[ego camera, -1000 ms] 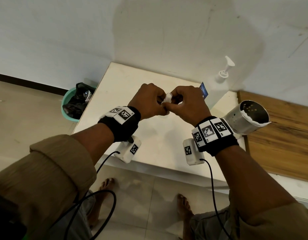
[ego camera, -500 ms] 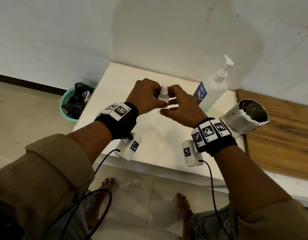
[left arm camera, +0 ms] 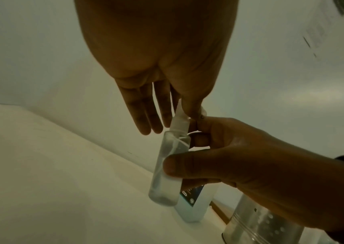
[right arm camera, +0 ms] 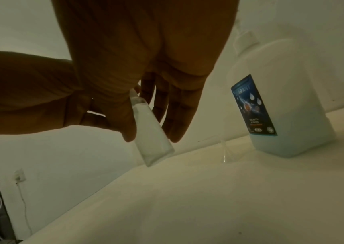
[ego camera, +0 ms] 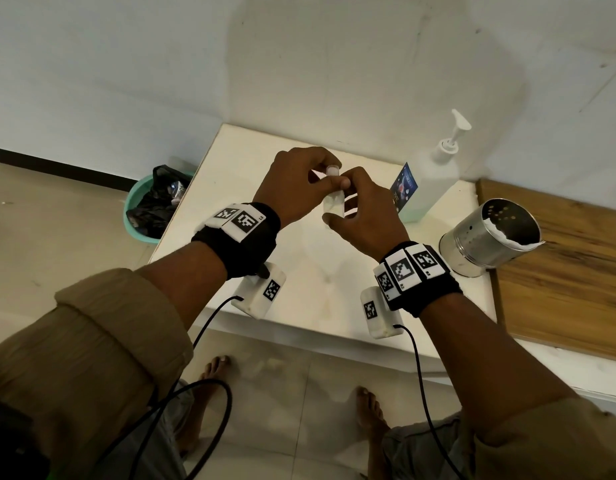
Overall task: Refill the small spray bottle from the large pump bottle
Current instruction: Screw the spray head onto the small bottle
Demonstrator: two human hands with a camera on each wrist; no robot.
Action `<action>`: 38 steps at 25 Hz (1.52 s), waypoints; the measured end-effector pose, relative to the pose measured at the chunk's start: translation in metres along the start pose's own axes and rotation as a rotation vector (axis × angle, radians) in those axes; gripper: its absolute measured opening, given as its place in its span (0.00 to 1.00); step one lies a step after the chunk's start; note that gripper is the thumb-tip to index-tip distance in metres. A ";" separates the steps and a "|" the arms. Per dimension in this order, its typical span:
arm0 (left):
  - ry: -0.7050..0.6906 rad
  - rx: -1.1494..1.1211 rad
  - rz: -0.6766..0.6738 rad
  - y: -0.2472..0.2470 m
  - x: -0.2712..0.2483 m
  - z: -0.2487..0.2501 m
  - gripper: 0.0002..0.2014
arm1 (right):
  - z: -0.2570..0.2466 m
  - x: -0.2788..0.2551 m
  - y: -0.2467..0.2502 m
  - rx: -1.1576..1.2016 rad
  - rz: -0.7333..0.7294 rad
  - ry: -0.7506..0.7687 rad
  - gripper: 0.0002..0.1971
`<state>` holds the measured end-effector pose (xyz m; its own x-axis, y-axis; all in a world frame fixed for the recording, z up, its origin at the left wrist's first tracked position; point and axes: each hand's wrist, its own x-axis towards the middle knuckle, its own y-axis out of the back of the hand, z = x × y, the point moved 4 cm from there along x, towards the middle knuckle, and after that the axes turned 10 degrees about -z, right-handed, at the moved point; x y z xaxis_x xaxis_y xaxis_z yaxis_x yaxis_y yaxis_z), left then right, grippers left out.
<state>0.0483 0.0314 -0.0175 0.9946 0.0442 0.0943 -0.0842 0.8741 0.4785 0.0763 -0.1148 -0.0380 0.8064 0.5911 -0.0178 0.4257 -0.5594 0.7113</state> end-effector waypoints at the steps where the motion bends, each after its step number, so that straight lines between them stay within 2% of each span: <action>1: -0.011 0.009 0.003 0.000 0.000 0.001 0.10 | 0.000 0.000 -0.001 0.000 -0.001 0.000 0.24; 6: 0.006 -0.092 0.021 0.004 0.000 0.001 0.10 | 0.000 0.000 0.001 0.061 0.002 -0.015 0.24; 11: 0.010 -0.112 0.060 0.008 0.002 0.001 0.05 | -0.007 -0.002 0.001 0.104 0.003 -0.010 0.23; 18: -0.022 -0.160 0.026 0.009 0.003 0.001 0.03 | -0.008 0.002 0.003 0.070 -0.112 -0.024 0.25; 24: -0.024 -0.187 -0.015 0.010 0.003 0.005 0.04 | -0.003 0.004 0.008 0.109 -0.197 -0.046 0.20; 34: 0.064 -0.091 0.135 0.007 0.002 0.000 0.10 | -0.011 0.003 0.005 -0.035 -0.084 0.012 0.21; 38: 0.087 -0.157 0.123 0.006 0.000 0.004 0.14 | -0.011 0.003 0.009 -0.024 -0.035 0.025 0.22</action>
<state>0.0471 0.0349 -0.0113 0.9795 0.1908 0.0645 -0.2014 0.9240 0.3251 0.0779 -0.1120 -0.0241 0.7808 0.6243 -0.0257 0.4431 -0.5242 0.7272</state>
